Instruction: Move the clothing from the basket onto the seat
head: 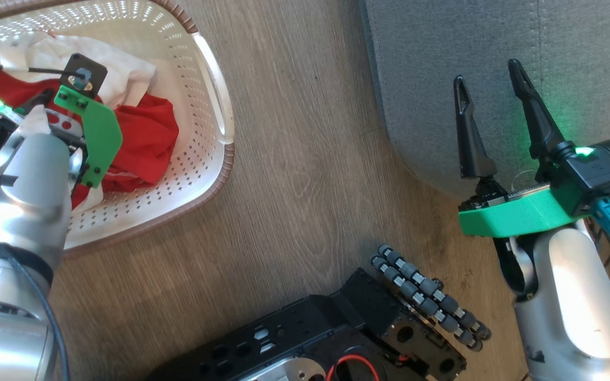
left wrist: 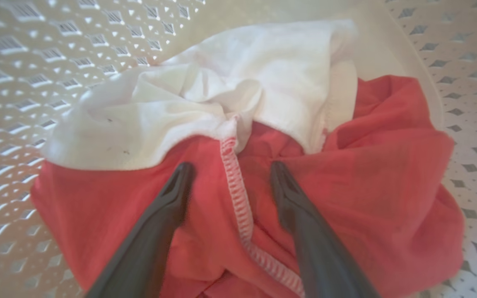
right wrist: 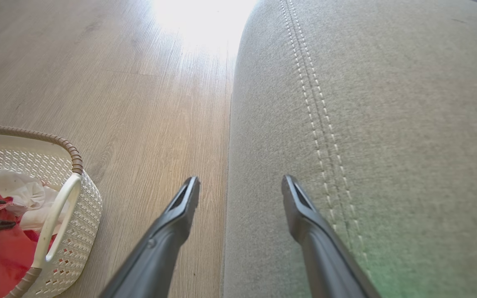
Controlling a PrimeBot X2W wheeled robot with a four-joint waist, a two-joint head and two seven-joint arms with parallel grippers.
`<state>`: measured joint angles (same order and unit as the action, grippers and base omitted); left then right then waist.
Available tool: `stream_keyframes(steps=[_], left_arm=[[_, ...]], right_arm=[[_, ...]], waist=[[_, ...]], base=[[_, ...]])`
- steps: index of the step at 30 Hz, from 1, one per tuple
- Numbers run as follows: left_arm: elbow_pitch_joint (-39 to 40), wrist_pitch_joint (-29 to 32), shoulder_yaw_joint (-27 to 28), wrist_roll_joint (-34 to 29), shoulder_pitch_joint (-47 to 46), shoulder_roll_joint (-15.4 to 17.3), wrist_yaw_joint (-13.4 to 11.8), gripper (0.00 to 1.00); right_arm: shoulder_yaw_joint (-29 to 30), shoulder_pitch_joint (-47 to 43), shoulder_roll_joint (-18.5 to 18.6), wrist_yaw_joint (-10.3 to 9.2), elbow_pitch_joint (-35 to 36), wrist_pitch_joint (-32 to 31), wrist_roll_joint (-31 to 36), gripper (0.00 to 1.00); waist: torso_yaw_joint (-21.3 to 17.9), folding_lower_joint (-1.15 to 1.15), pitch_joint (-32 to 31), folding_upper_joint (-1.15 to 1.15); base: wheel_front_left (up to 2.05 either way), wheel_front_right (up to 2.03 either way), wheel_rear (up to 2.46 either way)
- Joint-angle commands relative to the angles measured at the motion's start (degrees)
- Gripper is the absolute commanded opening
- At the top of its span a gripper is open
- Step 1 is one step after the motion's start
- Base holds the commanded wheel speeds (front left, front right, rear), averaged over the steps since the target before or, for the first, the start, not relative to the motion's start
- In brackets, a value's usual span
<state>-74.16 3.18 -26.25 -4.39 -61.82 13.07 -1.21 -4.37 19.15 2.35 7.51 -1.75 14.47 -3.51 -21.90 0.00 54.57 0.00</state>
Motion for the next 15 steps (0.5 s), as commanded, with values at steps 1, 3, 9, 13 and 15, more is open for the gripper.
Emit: stream_keyframes(steps=[1, 3, 9, 13, 15], left_arm=[[0.3, 0.7, 0.3, -0.4, 0.4, 2.1, -0.3, 1.00], [0.2, 2.0, 0.1, -0.2, 0.5, 2.2, 0.0, 1.00], [0.2, 6.6, 0.7, 1.6, 1.2, 2.6, 1.6, 0.00], [0.2, 7.1, 0.9, 2.4, 1.1, 2.7, 1.7, 0.00], [0.2, 7.0, 1.0, 2.9, 1.3, 2.7, 1.5, 0.00]], right_arm=[[-1.1, -2.9, 0.5, -0.02, 1.7, 0.5, -0.4, 1.00], [-1.3, -2.9, 0.5, -0.02, 1.8, 0.5, -0.4, 1.00], [-1.5, -2.6, 0.5, -0.02, 1.9, 0.5, -0.6, 1.00], [-1.7, -2.2, 0.5, -0.02, 1.9, 0.5, -0.6, 1.00], [-1.8, -1.8, 0.5, -0.02, 1.8, 0.5, -0.4, 1.00]], waist=[[0.0, 0.00, 0.1, 0.00], [0.0, 0.00, 0.1, 0.00], [0.1, 0.00, 0.0, 0.00], [0.2, 0.00, -0.1, 0.00], [0.3, 0.00, -0.3, 0.00]], base=[[0.00, 0.00, 0.00], [0.00, 0.00, 0.00], [0.00, 0.00, 0.00], [0.00, 0.00, 0.00], [0.00, 0.00, 0.00]])
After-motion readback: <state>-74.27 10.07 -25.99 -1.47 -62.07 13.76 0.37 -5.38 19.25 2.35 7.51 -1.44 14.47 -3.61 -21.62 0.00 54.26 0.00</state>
